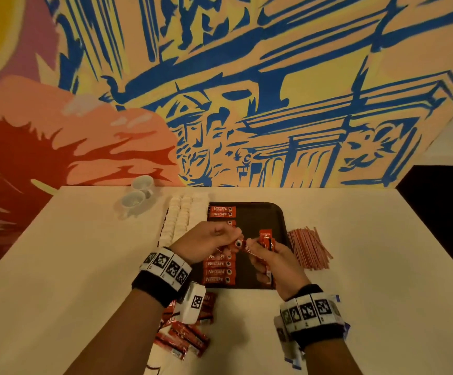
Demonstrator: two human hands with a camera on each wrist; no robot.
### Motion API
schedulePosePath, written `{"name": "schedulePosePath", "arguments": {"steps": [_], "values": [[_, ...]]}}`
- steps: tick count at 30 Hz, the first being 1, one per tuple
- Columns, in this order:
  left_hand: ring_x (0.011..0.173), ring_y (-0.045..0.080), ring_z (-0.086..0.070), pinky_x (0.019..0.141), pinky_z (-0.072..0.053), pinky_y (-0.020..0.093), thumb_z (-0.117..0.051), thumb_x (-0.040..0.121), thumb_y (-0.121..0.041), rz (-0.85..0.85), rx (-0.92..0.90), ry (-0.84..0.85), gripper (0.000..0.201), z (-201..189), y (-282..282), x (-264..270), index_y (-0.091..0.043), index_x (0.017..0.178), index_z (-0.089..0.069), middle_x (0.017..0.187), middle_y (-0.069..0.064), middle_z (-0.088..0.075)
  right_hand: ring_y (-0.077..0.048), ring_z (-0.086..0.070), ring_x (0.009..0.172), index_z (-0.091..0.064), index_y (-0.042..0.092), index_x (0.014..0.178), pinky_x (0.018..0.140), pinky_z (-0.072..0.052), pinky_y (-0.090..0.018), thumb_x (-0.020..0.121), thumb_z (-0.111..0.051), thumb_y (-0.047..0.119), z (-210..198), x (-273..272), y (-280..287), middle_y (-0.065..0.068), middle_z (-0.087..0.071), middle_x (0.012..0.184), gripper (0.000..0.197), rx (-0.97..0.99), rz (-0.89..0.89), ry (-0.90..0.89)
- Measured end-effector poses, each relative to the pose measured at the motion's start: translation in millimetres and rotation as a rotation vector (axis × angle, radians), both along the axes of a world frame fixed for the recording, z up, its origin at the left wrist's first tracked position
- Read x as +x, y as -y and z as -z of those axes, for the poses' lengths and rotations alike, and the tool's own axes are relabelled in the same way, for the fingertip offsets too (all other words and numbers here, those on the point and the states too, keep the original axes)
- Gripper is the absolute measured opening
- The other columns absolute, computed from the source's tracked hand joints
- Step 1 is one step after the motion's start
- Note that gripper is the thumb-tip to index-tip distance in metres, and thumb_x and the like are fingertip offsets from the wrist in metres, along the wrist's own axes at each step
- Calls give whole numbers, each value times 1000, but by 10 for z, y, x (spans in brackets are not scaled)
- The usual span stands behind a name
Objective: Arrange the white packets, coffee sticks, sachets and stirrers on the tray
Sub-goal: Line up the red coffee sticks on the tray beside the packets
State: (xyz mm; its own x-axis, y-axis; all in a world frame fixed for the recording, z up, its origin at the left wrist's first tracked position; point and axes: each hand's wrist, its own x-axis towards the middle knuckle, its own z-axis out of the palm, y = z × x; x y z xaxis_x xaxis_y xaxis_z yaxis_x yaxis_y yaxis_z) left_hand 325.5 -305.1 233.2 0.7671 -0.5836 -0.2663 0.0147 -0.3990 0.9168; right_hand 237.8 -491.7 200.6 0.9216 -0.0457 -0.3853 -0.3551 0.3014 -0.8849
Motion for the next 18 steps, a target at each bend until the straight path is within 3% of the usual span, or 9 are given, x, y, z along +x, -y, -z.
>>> {"name": "schedulePosePath", "arguments": {"steps": [2,5,7,9,13,16,18], "values": [[68,6,-66,66,-52,20,-62,97,-33,-30,-41,68,19,-37,-29,-68,-18,95,-73,77,-9,-73,-9,-56,58,-72,10,107,48,-39,-22,94,-71,33,-31,-50,-38,-4,-68,79,27,-57,-53,11],[65,-7,-61,66,-45,12,-65,96,-31,-15,60,278,17,-78,-14,-105,-21,84,-72,70,-16,-68,-12,-60,59,-72,5,109,46,-40,-22,92,-74,31,-71,-115,-82,-8,-72,83,31,-143,-143,25],[76,-2,-65,75,-49,20,-68,93,-35,29,125,381,18,-99,0,-100,-20,88,-75,80,-11,-71,-13,-51,54,-70,-2,107,46,-38,-23,89,-78,26,-84,-137,-87,-6,-63,69,34,-169,-190,28],[83,1,-65,80,-51,25,-68,92,-39,33,134,410,19,-140,18,-124,-22,93,-76,88,-10,-73,-11,-45,51,-71,2,99,46,-36,-23,87,-79,21,-101,-144,-86,0,-55,62,24,-166,-206,22],[76,-6,-64,71,-47,13,-58,99,-36,-48,14,370,21,-205,2,-213,-21,104,-70,91,-11,-70,-10,-41,50,-69,11,90,41,-31,-22,85,-81,16,-125,-142,-102,-2,-61,69,14,-24,-65,22],[98,7,-67,91,-55,37,-68,93,-38,-9,10,265,20,-83,-94,-245,-28,110,-70,107,-7,-72,-8,-42,50,-69,8,99,40,-32,-20,86,-79,17,-111,-146,-80,-9,-66,83,18,69,43,16],[101,14,-69,94,-55,42,-72,90,-35,30,6,233,22,-22,-138,-284,-29,111,-71,107,-4,-74,-8,-42,50,-68,6,105,41,-32,-20,85,-79,20,-84,-156,-59,-6,-63,77,26,68,64,17]]}}
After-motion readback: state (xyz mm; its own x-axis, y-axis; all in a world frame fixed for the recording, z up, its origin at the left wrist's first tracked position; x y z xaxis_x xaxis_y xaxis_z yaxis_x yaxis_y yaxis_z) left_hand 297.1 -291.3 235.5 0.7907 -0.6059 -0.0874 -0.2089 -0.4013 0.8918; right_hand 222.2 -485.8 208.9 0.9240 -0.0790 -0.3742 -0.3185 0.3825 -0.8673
